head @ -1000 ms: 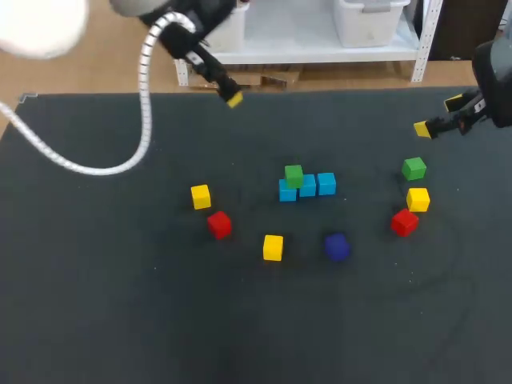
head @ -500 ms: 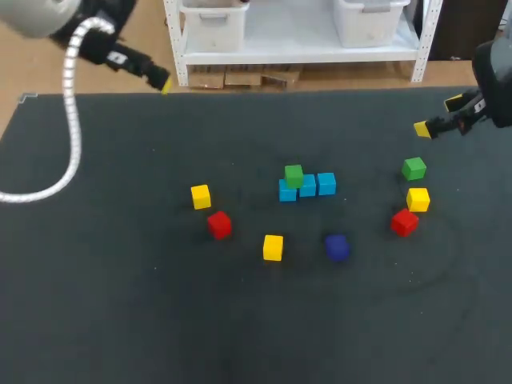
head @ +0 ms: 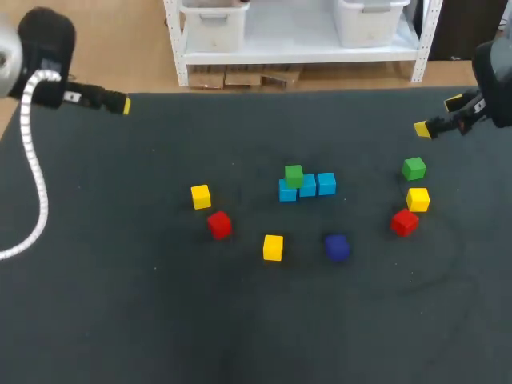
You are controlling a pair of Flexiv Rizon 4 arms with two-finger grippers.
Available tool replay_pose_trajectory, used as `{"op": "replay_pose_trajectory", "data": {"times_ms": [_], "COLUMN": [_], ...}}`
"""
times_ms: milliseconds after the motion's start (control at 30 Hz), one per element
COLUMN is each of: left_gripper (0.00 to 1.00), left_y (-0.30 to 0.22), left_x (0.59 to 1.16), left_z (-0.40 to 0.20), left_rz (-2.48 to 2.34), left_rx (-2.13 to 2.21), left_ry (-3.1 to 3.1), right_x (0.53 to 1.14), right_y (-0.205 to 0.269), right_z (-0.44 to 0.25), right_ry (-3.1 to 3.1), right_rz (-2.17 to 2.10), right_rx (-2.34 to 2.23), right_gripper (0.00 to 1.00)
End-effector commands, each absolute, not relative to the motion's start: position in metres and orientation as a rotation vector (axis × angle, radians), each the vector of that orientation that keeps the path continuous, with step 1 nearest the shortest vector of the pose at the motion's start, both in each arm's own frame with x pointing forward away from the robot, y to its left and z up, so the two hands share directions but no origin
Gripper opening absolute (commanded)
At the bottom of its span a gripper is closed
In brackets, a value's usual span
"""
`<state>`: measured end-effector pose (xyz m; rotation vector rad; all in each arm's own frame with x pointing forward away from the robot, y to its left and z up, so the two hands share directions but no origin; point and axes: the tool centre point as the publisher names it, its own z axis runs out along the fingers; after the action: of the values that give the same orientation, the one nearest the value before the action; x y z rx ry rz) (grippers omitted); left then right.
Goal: Place the blue cubes, place green cubes on the blue cubes, place the yellow cubes on the green cubes, then place the red cubes on the yellow cubes, and place purple cube on the red cubes.
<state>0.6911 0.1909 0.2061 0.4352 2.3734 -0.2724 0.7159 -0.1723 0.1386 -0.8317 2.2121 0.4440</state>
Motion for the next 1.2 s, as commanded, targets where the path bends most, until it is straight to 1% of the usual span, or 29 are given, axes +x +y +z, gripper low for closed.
{"op": "replay_pose_trajectory", "data": {"times_ms": [33, 400, 1200], "left_gripper": [1.0, 1.0, 1.0], "left_y": [0.1984, 0.1943, 0.1943], "left_x": [0.6881, 0.6888, 0.6888], "left_z": [0.1987, 0.1943, 0.1943], "left_rz": [-0.321, -0.398, -0.398], "left_rx": [0.36, 0.369, 0.369], "left_ry": [2.095, 2.123, 2.123], "right_x": [0.7154, 0.7154, 0.7154], "right_y": [-0.1716, -0.1716, -0.1716], "right_z": [0.1388, 0.1388, 0.1388], "right_ry": [2.214, 2.214, 2.214], "right_rz": [0.439, 0.439, 0.439], "right_rx": [-0.83, -0.83, -0.83], "right_gripper": [1.0, 1.0, 1.0]}}
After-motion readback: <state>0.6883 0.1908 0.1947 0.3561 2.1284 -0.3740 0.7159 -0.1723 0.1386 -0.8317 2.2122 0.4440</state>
